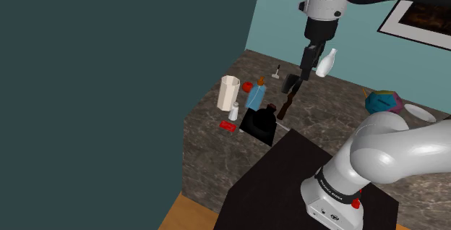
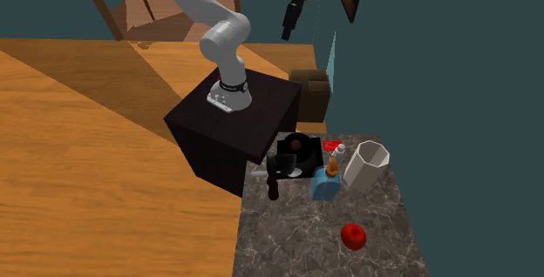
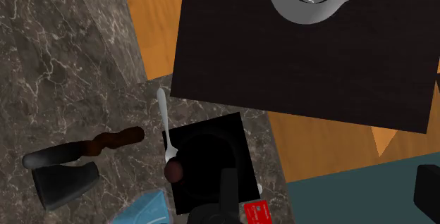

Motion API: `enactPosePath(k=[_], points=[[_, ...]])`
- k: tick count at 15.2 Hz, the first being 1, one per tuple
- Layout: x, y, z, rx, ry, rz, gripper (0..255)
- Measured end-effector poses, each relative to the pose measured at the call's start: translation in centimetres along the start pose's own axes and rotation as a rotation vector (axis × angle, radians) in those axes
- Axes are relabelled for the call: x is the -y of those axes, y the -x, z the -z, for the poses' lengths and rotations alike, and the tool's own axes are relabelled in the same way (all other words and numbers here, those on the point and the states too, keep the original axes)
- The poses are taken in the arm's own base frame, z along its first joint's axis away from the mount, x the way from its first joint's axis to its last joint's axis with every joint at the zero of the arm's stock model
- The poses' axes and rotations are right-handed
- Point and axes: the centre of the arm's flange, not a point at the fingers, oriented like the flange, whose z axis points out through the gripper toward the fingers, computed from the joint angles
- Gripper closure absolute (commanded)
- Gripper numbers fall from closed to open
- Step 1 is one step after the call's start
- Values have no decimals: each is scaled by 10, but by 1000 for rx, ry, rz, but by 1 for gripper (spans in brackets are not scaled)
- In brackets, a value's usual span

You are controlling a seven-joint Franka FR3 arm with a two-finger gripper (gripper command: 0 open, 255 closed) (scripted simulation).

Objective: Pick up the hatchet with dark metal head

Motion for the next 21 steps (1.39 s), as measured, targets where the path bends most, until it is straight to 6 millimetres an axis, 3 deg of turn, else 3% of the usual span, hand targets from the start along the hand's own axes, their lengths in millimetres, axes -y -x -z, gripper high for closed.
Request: enactPosePath(k=[3, 21], points=[[-15, -1, -9, -7, -5, 3, 0], [-222, -34, -119, -110, -68, 47, 0]])
